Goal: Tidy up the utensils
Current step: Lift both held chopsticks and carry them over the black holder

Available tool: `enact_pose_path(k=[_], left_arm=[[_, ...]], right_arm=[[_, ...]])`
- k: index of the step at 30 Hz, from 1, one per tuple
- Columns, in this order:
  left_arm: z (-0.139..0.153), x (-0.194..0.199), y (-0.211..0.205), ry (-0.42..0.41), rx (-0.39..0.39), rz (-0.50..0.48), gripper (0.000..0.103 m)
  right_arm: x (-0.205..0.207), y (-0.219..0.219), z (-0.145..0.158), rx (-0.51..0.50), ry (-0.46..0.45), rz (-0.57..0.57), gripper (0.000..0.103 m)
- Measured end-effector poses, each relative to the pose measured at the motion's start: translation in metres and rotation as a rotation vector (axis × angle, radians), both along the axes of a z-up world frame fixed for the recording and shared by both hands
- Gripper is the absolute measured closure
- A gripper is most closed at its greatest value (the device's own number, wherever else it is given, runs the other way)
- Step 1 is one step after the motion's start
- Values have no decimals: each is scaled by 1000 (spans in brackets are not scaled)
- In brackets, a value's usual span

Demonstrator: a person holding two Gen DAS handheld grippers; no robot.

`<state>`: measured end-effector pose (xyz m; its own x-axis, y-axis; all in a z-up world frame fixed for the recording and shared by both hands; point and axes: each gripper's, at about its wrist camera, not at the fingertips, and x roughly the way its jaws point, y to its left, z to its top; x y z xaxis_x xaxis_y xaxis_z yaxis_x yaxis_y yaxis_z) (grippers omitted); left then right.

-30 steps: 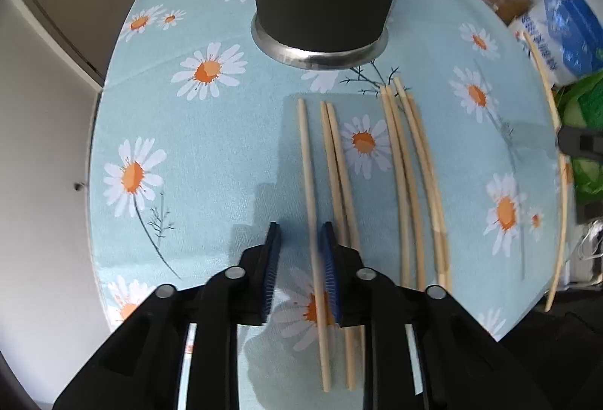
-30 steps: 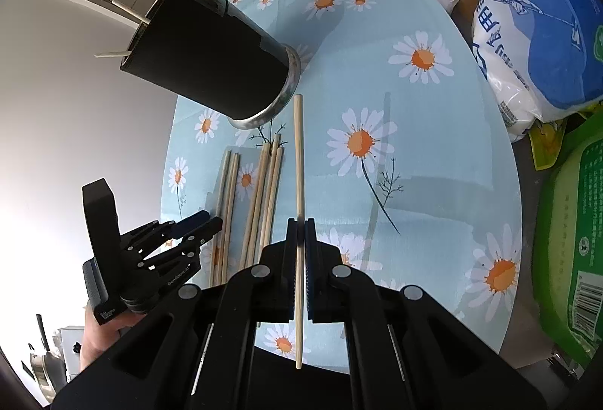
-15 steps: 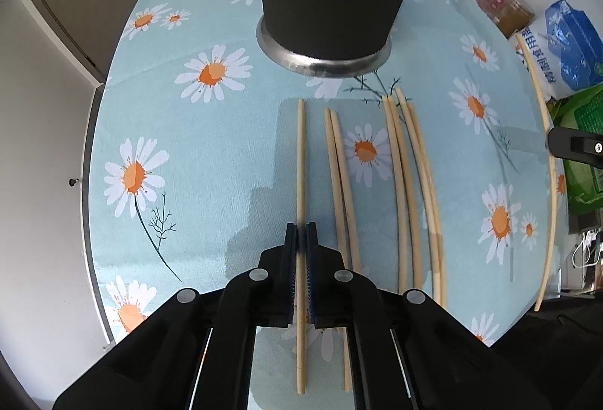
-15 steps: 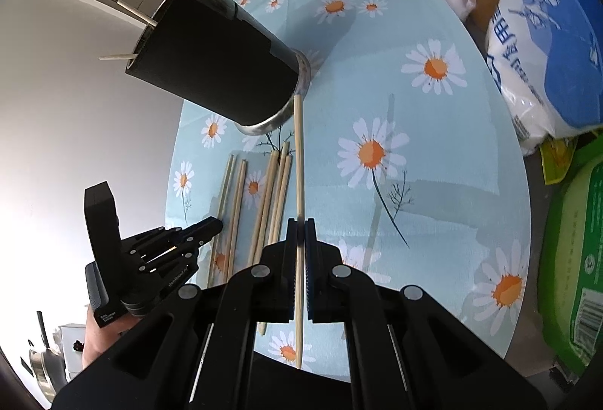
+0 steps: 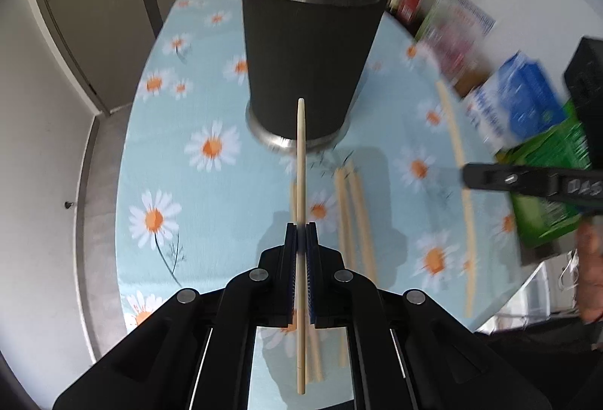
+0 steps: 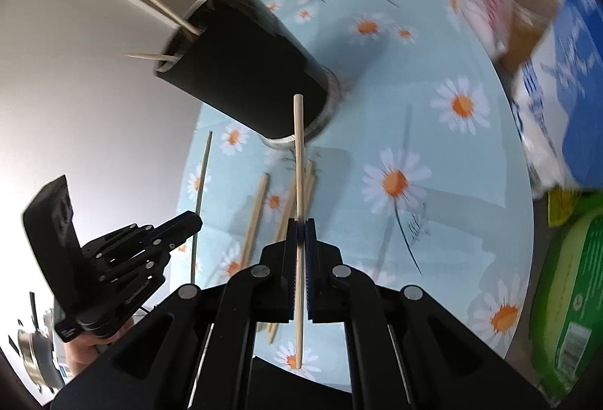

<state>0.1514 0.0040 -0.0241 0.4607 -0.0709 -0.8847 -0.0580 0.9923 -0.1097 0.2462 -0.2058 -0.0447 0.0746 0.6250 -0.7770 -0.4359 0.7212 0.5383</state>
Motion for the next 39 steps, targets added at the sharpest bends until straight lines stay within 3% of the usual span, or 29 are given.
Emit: enact_pose_path(k=[13,22,26,32,39], left_arm=[[85,11,-1,-297,-54,58,99],[112,37,20,-453,-119,119,99],[125,49,33,-569,-162,135,99],[132,60,47,-693,-182,167,99],[125,71,56,-795,-173,212,99]], right_arm=[[13,30,78,118,-269,64,99],[34,46,117,233,-426,51,98],[42,51,130,289,-492,19,98],[53,57,144,310,-575,-5,98],[68,59,156,362,-584,-42,99]])
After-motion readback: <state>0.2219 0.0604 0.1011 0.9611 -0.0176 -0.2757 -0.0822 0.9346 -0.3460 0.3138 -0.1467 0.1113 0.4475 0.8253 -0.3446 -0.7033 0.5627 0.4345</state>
